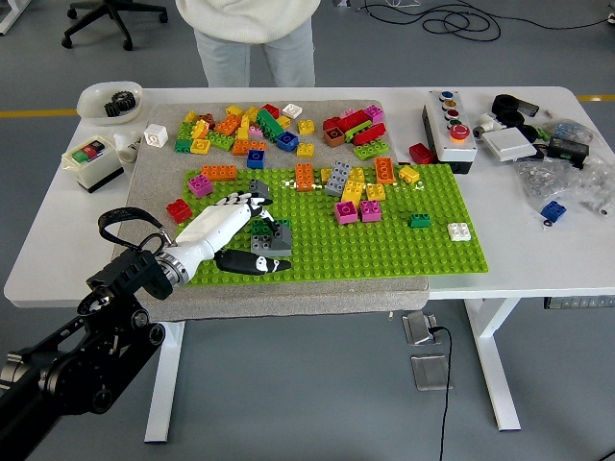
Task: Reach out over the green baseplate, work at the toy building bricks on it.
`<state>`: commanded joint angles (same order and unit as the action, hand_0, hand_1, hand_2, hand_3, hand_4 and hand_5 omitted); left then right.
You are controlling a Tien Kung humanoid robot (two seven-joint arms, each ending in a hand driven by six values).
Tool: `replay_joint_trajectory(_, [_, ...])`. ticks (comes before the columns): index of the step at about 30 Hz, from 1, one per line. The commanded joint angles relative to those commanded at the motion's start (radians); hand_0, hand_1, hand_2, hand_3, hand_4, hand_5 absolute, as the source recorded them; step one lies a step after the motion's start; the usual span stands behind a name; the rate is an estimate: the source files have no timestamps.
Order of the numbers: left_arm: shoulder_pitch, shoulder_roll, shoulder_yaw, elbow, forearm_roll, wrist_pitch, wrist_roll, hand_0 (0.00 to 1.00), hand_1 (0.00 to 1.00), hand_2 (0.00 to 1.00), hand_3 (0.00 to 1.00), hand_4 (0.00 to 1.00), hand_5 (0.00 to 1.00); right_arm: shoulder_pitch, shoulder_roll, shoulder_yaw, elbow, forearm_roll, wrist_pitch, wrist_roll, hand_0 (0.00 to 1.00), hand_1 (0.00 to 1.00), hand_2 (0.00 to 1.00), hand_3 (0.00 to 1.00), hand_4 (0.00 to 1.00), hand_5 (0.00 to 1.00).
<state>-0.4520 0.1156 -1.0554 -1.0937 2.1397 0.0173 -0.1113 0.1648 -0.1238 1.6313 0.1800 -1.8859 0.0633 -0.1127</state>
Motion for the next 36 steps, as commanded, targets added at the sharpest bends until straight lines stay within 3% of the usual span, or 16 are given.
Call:
replay_joint_trajectory(12, [0.000,0.001,0.002,-0.001,0.018,-0.008,0.009,0.998,0.998,0.932,0.601,0.998,0.579,-0.001,0.000,0.001,0.000,0.000,-0.001,-0.001,0.740,0.644,0.679,0.605,0.812,0.526])
replay_joint_trajectory(23, [0.008,0.005,-0.046,-0.039,-0.026,-0.005,0.005,0.998,0.993,0.924,0.600,0.998,0.574,-0.001,0.001,0.002,0.000,0.004,-0.001,0.000,0.740,0.643,0.679,0.605,0.812,0.526])
replay_joint_trajectory(36, [0.012,0.003,-0.035,-0.037,-0.027,-0.011,0.008,0.998,0.992,0.920,0.598,0.998,0.571,-0.002,0.000,0.002,0.000,0.005,-0.002,0.000,0.741,0.644,0.679,0.604,0.810,0.525])
